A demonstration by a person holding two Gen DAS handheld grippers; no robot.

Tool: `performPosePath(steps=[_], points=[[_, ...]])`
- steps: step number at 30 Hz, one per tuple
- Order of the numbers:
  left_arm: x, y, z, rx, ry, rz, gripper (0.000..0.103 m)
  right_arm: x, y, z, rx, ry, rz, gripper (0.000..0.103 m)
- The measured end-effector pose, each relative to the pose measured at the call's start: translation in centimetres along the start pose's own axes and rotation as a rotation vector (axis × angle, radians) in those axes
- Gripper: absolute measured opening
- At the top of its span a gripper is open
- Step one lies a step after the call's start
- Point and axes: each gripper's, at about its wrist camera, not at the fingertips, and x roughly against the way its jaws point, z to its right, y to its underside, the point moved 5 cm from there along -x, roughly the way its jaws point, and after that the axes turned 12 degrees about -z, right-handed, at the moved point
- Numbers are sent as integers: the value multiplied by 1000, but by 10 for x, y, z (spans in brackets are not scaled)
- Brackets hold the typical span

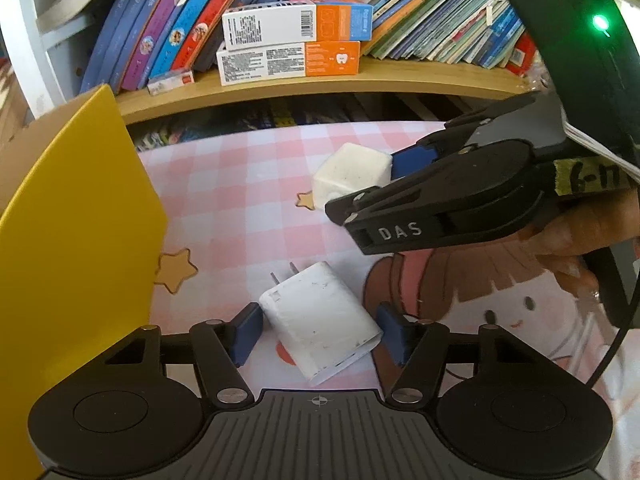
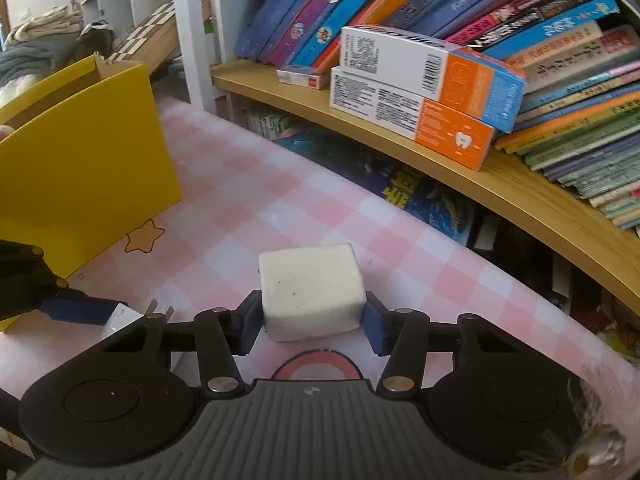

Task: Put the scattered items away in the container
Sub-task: 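Close the left tool on the white charger while the right tool grips the eraser block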

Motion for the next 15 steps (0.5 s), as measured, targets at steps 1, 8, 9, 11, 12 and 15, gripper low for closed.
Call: performPosePath(steps=[1, 8, 9, 11, 12, 15], points=[[1, 1, 0, 1, 11, -3, 63, 3, 2, 0, -8, 4, 1, 48], [18, 6, 0, -17, 24, 19, 62, 33, 21, 7, -99, 48, 5, 47], [21, 7, 0, -20, 26, 21, 62, 38, 24, 8, -113, 53, 6, 47], [27, 12, 0, -29, 31, 24, 62, 49, 29, 9, -147, 56, 12, 46], [30, 14, 0, -34, 34, 23, 62, 54, 31, 9, -158, 62, 13, 46], [39, 21, 0, -40, 49, 22, 62, 67, 38, 5, -187, 78, 17, 46]])
